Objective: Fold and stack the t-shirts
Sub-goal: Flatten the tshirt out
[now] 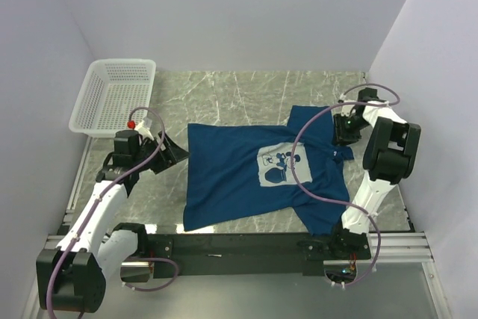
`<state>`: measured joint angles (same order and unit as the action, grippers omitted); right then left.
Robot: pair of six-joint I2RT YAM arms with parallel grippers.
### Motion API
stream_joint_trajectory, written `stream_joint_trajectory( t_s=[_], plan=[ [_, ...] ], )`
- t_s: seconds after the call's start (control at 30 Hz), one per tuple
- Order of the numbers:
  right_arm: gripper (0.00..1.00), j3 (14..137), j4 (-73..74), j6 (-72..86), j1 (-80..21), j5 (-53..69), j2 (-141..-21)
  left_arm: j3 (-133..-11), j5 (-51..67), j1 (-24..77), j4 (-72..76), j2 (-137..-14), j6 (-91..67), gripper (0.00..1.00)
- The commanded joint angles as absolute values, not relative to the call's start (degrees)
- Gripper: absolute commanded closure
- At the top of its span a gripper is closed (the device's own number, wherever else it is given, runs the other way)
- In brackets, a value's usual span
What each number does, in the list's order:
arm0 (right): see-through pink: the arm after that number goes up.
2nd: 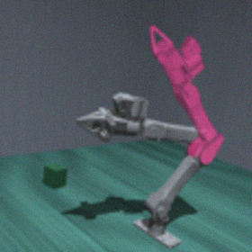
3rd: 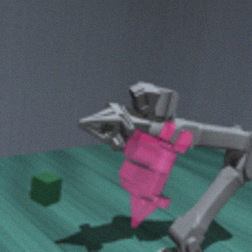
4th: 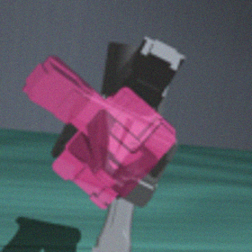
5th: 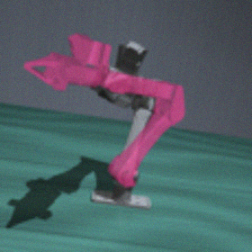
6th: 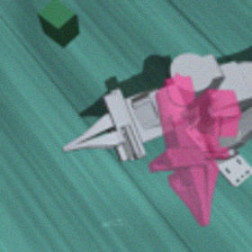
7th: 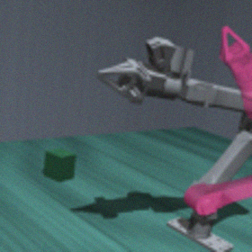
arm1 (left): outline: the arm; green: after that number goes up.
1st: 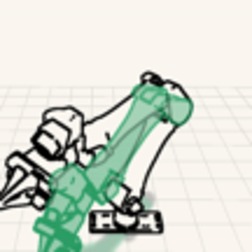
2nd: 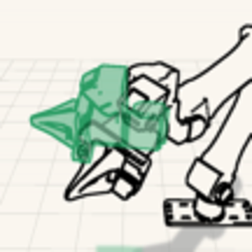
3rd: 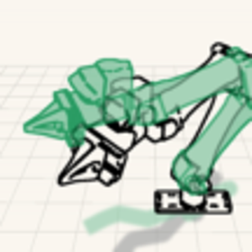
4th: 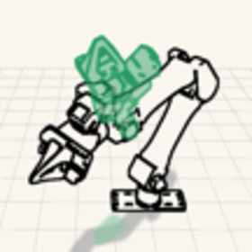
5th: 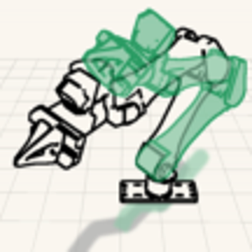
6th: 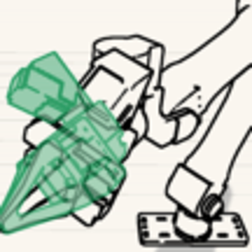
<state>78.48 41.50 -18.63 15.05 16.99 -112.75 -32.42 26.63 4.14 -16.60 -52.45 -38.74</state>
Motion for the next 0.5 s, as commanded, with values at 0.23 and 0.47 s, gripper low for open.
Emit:
stream_joint_trajectory(
  t_s=[0.23,0.47],
  plan=[
    [0.47,99.6,40.2,-11.9,16.9,30.8,-120.7,-33.2,28.3,3.9,-12.0,-54.4,-40.3,0.25],
    [0.47,114.9,41.9,-2.5,15.0,29.8,-134.5,-32.5,27.9,3.9,-10.7,-56.1,-40.6,0.25]
  ],
)
